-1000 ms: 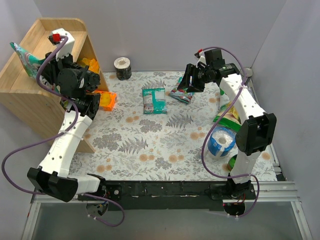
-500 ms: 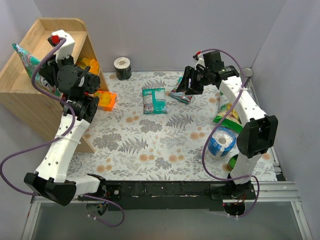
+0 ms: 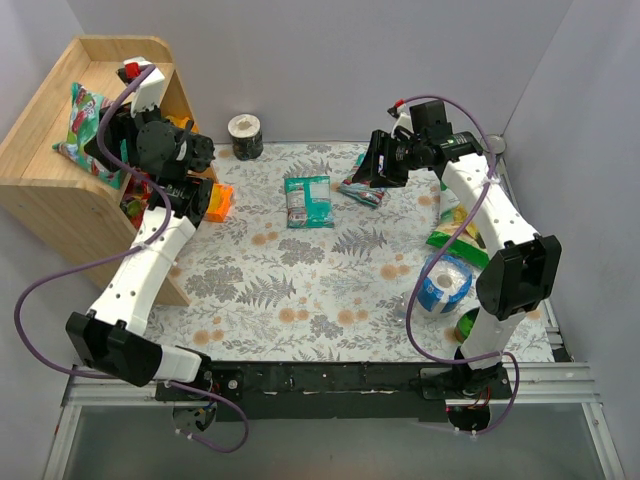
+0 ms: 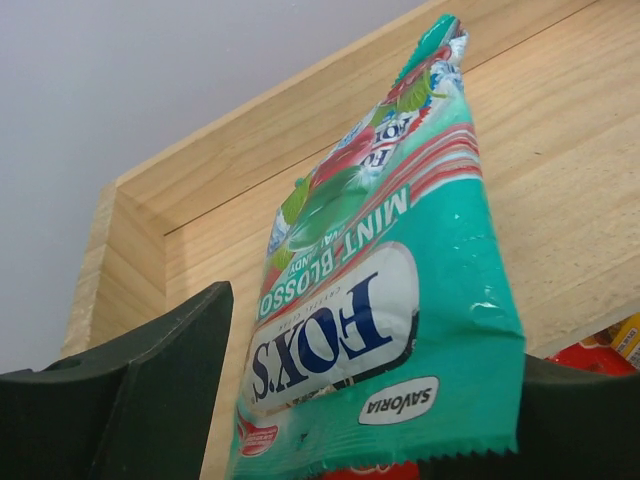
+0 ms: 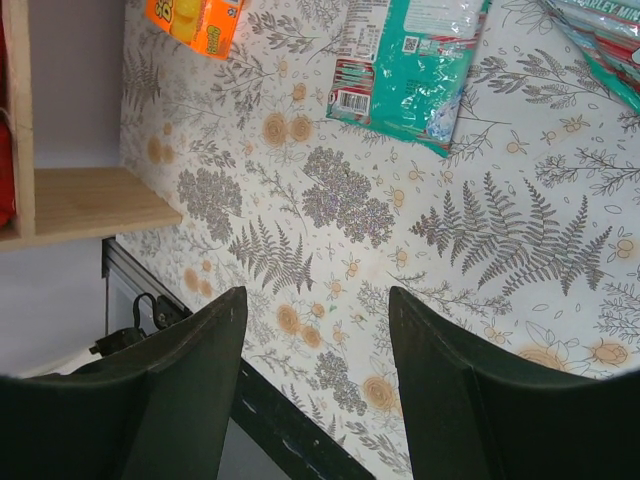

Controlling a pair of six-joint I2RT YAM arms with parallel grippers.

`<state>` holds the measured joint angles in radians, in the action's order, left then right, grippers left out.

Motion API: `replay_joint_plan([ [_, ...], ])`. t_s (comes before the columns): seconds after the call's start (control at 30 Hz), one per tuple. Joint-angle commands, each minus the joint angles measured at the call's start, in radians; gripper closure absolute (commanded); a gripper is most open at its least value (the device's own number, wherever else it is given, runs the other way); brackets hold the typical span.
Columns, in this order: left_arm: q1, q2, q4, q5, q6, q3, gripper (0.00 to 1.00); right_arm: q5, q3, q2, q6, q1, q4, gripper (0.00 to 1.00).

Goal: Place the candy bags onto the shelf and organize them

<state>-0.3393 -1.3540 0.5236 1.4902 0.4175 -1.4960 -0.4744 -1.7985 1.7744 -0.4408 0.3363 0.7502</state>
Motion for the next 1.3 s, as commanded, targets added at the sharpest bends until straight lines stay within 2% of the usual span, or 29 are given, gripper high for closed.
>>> replay_joint_plan([
  [0.0,0.011,-0.007,0.090,0.030,0.050,-0.015,0.35,-0.020,0.027,-0.059,0.001,0.001,-0.048,0.34],
  [0.17,0.014,-0.043,0.099,0.018,0.053,-0.055,0.26,-0.013,0.039,-0.072,-0.004,0.001,-0.054,0.34],
  [0.27,-0.003,-0.056,0.090,0.007,0.053,-0.076,0.17,-0.010,0.037,-0.072,-0.009,0.001,-0.058,0.34],
  [0.3,-0.024,-0.059,0.085,0.005,0.052,-0.082,0.11,-0.010,0.039,-0.070,-0.010,0.001,-0.061,0.34],
  [0.47,-0.049,-0.074,0.070,0.005,0.035,-0.107,0.04,-0.015,0.034,-0.061,-0.019,0.001,-0.064,0.34],
  [0.67,-0.064,-0.079,0.121,0.015,0.058,-0.144,0.02,-0.015,0.037,-0.056,-0.018,0.001,-0.066,0.34],
  [0.93,-0.155,-0.076,0.119,0.027,0.081,-0.233,0.02,-0.020,0.039,-0.053,-0.018,0.001,-0.069,0.34],
  [1.27,-0.213,-0.085,0.138,0.028,0.110,-0.242,0.02,-0.033,0.047,-0.053,-0.026,0.001,-0.080,0.34],
])
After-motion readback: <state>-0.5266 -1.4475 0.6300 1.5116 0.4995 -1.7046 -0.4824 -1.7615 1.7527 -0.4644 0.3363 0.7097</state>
